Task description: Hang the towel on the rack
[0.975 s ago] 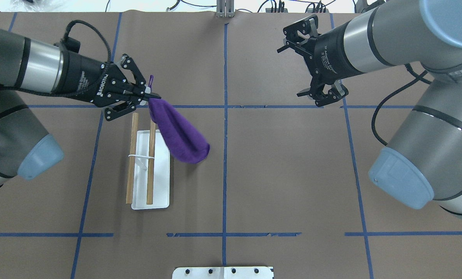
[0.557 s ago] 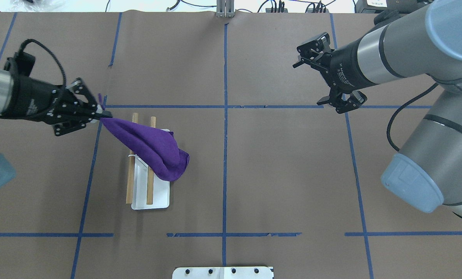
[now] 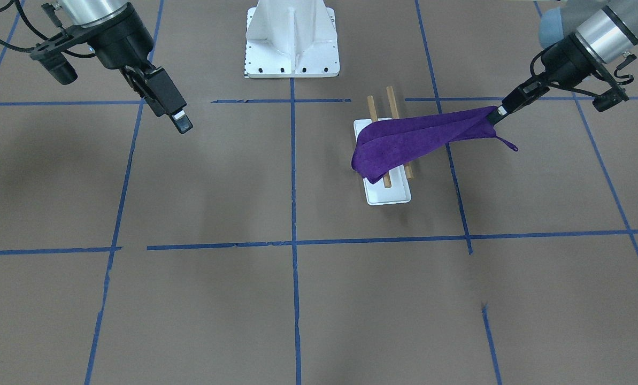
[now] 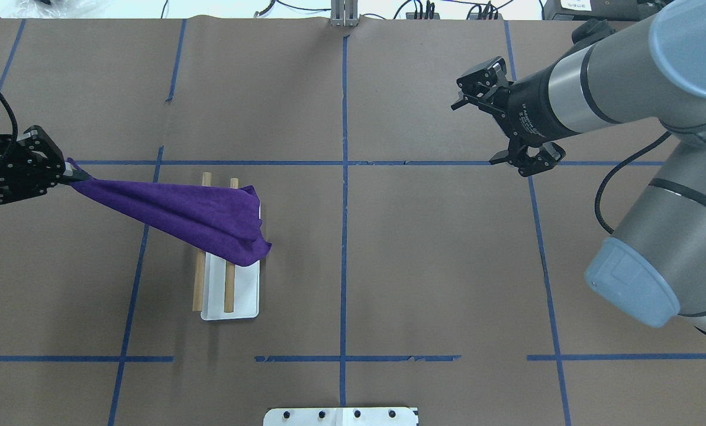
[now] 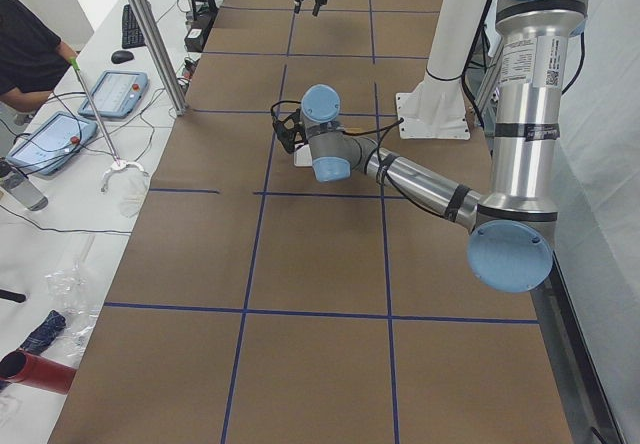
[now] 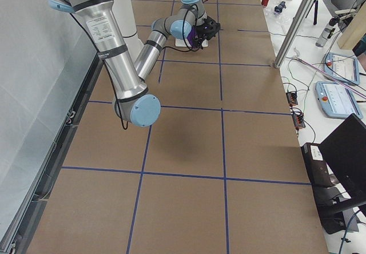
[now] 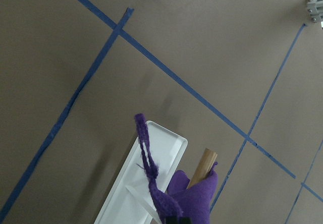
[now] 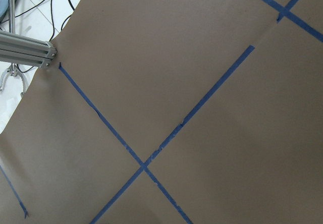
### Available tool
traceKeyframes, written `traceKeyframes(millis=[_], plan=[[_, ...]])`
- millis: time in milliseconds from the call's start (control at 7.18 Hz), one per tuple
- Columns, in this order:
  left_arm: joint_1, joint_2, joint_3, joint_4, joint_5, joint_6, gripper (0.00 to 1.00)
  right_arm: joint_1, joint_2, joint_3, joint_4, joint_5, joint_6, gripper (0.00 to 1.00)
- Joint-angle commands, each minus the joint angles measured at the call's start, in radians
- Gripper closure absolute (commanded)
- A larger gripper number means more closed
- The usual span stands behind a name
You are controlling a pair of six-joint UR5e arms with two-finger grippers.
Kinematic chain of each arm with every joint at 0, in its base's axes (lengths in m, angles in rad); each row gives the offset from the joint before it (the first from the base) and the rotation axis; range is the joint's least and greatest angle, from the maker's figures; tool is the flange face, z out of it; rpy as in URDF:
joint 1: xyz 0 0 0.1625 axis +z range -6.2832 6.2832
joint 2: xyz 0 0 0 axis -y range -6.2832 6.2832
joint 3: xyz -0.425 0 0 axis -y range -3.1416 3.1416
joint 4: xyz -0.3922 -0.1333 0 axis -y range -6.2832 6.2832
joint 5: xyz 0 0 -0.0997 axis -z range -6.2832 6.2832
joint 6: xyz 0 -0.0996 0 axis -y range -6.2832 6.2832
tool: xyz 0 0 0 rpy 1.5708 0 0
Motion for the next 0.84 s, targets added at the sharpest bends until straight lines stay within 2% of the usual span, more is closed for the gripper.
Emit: traceKeyframes(millis=[0,279,418,697], plan=[[-0.001,-0.014,0.039,0.0,0.003,0.004,0.0,0.0,0.0,-0.002,0.001,0.0,-0.002,0.0],[-0.001,-0.011,0.059,-0.002,0.003,0.013,0.0,0.004,-0.006,-0.001,0.001,0.002,-0.017,0.0],[-0.01,-0.009,0.08,-0.012,0.003,0.084,0.0,0.013,-0.029,-0.002,0.0,0.002,-0.069,0.0],[-0.05,0.02,0.115,-0.012,0.006,0.346,0.0,0.076,-0.128,-0.001,-0.006,0.065,-0.336,0.0]])
